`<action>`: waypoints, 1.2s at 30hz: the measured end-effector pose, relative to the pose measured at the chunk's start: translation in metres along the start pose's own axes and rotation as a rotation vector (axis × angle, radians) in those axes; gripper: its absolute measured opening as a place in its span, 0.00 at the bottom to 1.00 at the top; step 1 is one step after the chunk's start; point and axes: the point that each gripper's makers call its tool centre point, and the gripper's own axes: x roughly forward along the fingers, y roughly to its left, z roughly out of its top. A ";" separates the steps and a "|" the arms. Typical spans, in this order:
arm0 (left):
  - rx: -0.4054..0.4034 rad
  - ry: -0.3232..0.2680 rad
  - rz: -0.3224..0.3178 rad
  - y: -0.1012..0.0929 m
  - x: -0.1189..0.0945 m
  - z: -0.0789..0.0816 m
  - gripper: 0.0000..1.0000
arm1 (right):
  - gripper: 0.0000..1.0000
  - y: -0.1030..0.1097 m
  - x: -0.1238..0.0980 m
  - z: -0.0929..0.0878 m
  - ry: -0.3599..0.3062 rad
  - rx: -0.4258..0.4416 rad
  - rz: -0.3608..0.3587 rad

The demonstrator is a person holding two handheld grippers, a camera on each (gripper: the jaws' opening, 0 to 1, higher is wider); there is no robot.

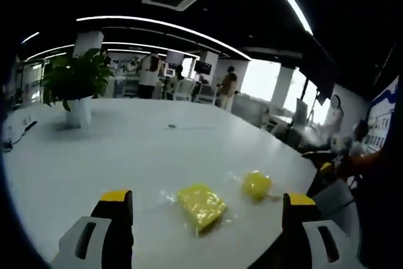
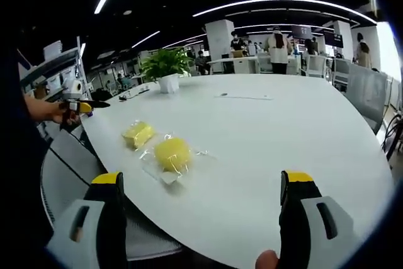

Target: Compare the silicone blocks by pressing each to a similar depth, holding the contact briefly, and releasing to observe deformation and rebound differences across the visible hardness samples.

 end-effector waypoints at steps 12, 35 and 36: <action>-0.041 0.016 0.050 0.012 -0.009 -0.016 1.00 | 0.97 0.008 0.001 0.001 0.009 -0.046 -0.014; 0.010 -0.036 0.042 0.002 -0.021 0.006 1.00 | 0.97 0.013 -0.014 0.004 0.012 -0.019 -0.064; 0.009 -0.039 0.045 0.005 -0.021 0.006 1.00 | 0.97 0.012 -0.014 0.005 0.010 -0.019 -0.065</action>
